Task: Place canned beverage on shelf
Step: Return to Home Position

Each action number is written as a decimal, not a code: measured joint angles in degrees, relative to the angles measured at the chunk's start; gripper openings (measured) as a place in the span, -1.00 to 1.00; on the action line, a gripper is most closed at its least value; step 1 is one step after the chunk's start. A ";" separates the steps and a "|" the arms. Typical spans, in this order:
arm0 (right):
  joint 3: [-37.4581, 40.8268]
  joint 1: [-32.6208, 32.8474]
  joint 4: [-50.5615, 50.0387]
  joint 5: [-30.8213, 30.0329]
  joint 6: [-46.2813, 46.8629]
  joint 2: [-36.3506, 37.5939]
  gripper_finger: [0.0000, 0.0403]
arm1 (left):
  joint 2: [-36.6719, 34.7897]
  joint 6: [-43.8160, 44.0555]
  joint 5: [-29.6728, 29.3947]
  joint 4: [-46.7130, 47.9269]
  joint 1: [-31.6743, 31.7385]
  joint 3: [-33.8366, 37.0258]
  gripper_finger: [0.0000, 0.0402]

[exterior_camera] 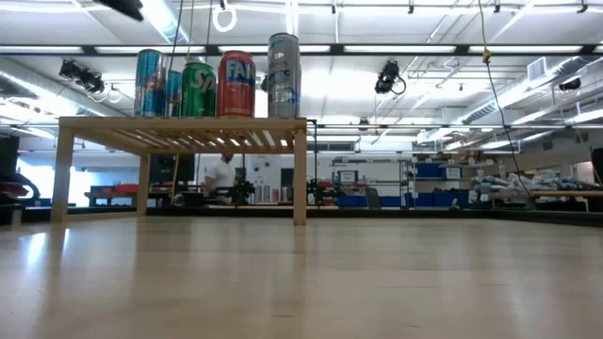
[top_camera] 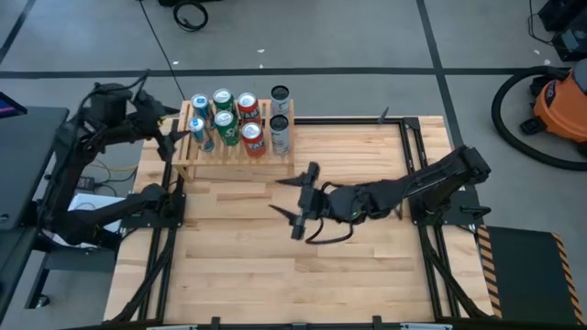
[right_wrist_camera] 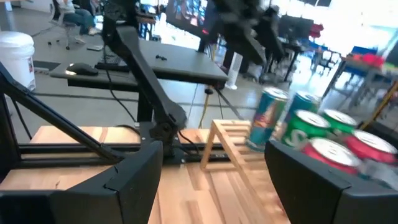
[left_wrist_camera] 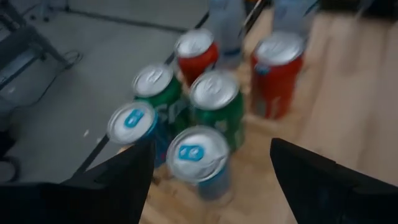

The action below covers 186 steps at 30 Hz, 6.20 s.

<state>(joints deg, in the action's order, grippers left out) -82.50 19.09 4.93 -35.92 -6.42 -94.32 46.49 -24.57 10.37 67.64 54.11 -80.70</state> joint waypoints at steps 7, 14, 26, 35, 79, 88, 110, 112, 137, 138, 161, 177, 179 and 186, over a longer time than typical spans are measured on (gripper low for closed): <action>-0.02 -1.73 -16.29 2.01 7.98 9.58 0.45 | -4.96 10.20 7.13 -3.65 0.00 -0.75 0.58; 4.44 -2.08 -20.30 6.19 6.28 18.00 0.45 | -12.41 19.80 7.21 -12.66 0.00 2.14 0.58; 33.08 -2.47 1.09 14.64 3.81 37.49 0.45 | -24.84 27.63 4.45 -32.20 0.00 22.11 0.58; 50.20 -2.47 19.03 14.62 1.71 39.91 0.45 | -33.45 28.69 4.57 -42.50 0.00 38.22 0.58; 61.66 -3.53 31.89 9.99 1.91 32.54 0.45 | -44.36 31.89 6.41 -56.94 -3.50 63.82 0.58; 61.66 -3.61 31.85 10.01 1.80 32.54 0.45 | -44.34 32.89 6.41 -54.87 -6.65 63.82 0.58; 61.66 -3.96 30.95 10.08 1.60 32.57 0.45 | -44.36 30.14 14.99 -52.02 -25.45 63.85 0.58; 61.66 -4.33 30.95 10.50 1.41 32.57 0.45 | -44.38 29.91 14.25 -52.15 -28.12 64.31 0.58; 61.66 -9.89 30.96 13.35 -0.01 32.57 0.45 | -44.27 22.60 0.12 -52.39 -45.04 69.96 0.58; 61.66 -10.25 30.97 13.35 -0.04 32.57 0.45 | -44.27 22.60 -0.71 -52.32 -45.51 69.96 0.58; 61.66 -16.69 30.99 12.44 -1.24 32.57 0.45 | -44.25 22.24 -12.28 -50.46 -53.13 69.98 0.58; 61.66 -16.68 30.99 12.66 -1.24 32.57 0.45 | -44.25 34.44 -12.26 -49.72 -53.11 69.99 0.58; 61.66 -16.68 30.86 12.68 -1.24 32.95 0.45 | -44.25 34.44 -12.26 -49.72 -53.11 69.98 0.58; 61.61 -16.68 31.02 12.68 -1.24 36.99 0.45 | -44.27 34.42 -12.27 -49.77 -53.11 69.98 0.58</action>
<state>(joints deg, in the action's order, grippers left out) -20.88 2.42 35.95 -23.24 -7.66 -57.33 2.22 9.85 -1.90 17.87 0.99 -10.72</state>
